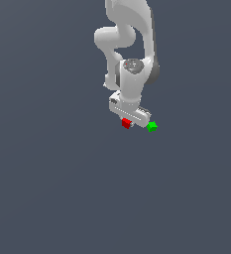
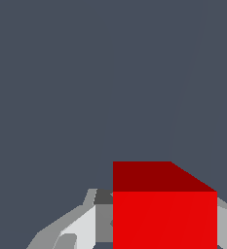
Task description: Stack the red cube on top of the green cube.
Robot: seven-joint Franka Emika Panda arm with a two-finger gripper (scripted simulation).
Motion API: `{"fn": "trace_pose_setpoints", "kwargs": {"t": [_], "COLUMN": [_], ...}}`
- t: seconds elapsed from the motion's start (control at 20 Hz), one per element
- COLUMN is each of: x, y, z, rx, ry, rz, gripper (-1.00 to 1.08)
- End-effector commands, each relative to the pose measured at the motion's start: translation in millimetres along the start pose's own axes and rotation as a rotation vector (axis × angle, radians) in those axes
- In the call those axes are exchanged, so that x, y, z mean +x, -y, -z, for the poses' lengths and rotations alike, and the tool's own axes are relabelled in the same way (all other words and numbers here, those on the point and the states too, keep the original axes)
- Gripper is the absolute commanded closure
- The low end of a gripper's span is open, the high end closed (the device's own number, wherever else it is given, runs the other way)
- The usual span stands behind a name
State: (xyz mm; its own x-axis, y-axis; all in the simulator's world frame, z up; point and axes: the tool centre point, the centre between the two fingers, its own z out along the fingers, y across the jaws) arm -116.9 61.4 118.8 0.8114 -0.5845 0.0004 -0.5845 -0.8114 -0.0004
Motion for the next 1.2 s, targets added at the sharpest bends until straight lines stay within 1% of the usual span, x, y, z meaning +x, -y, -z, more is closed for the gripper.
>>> {"fn": "trace_pose_setpoints", "kwargs": {"t": [0.0,0.15,0.35,0.55,0.9,1.15], "x": [-1.1,-7.0,-22.5,-46.3,-97.1,-120.1], "y": [0.8,4.7,15.3,31.7,68.3,86.2], "z": [-0.4,-2.9,-9.4,-19.5,-41.7,-52.0], "rx": [0.000,0.000,0.000,0.000,0.001,0.001], "ry": [0.000,0.000,0.000,0.000,0.001,0.001], "rz": [0.000,0.000,0.000,0.000,0.000,0.000], "gripper": [1.08,1.08,1.08,1.08,1.08,1.08]}}
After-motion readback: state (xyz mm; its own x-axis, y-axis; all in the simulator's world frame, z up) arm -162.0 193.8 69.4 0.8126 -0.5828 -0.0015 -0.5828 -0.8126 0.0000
